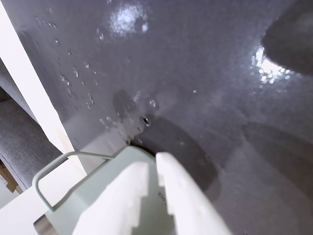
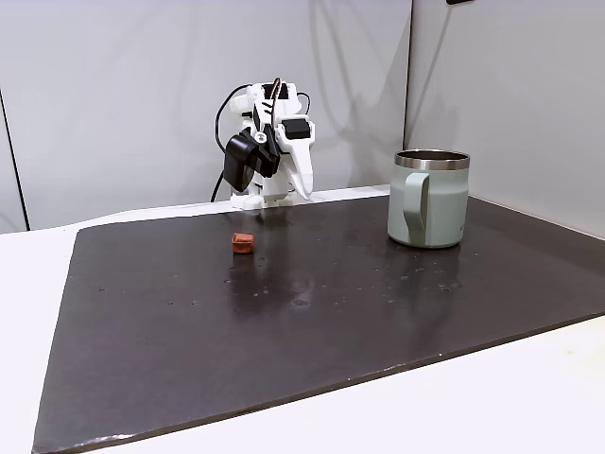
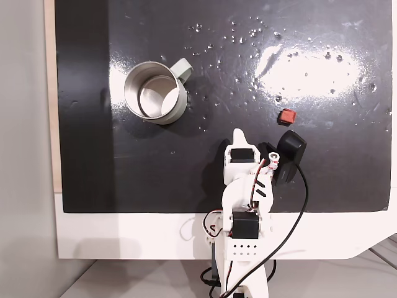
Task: Grasp a cube and put it in the cup.
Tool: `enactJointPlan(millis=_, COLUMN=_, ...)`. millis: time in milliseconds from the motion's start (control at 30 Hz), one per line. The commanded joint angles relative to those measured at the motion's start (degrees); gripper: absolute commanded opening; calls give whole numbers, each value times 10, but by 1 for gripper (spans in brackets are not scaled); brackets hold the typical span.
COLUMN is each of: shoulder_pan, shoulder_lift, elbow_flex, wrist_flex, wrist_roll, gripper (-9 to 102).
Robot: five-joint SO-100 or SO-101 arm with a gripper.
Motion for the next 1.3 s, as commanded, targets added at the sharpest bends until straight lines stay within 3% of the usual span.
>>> enactJointPlan(millis=0, shoulder_pan=7, shoulder_lift=4, elbow_flex=-2, wrist_flex=-20, wrist_roll=25, gripper=0)
enactJointPlan(millis=333, shoulder_pan=50, shoulder_lift=4, elbow_flex=-2, wrist_flex=-18, wrist_roll=70, gripper=0)
enactJointPlan(millis=833, shoulder_pan=0, shoulder_lift=4, elbow_flex=-8, wrist_flex=-25, wrist_roll=10, gripper=0)
enactJointPlan(millis=1267, shoulder_pan=44, shoulder_lift=-73, elbow_flex=-326, wrist_flex=73, wrist_roll=15, gripper=0)
